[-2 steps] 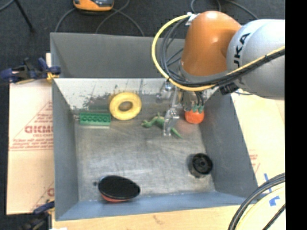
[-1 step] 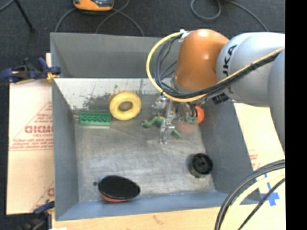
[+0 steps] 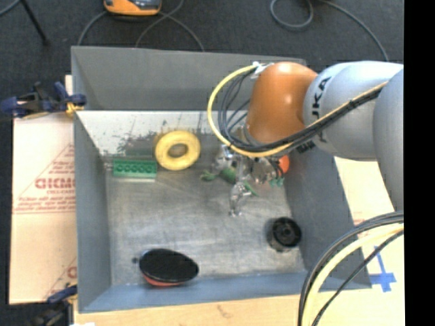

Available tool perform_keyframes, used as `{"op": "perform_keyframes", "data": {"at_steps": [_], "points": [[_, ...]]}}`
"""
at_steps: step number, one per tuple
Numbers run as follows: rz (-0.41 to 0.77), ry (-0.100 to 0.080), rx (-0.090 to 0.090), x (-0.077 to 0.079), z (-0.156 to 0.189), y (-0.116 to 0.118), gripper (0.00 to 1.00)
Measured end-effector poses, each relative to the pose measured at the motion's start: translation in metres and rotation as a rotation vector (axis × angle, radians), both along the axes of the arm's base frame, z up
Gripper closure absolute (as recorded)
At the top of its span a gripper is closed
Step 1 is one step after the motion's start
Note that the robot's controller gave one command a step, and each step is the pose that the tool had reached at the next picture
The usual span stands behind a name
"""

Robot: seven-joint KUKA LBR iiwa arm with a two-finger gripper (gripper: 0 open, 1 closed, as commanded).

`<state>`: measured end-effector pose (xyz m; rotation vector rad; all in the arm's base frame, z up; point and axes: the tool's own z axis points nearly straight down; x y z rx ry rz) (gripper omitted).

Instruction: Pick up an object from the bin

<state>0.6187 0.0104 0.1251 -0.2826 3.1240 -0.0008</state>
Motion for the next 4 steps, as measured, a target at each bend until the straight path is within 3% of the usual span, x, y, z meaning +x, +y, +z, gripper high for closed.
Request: {"op": "perform_keyframes", "data": {"at_steps": [1,2,3,4], "points": [[0.000,0.000,0.000,0.000,0.000,0.000,0.00],[-0.102,-0.012,-0.002,0.027,-0.028,-0.058,0.00],[-0.102,-0.012,-0.002,0.027,-0.028,-0.058,0.00],[-0.175,-0.056,0.001,0.016,-0.037,-0.022,1.00]]}}
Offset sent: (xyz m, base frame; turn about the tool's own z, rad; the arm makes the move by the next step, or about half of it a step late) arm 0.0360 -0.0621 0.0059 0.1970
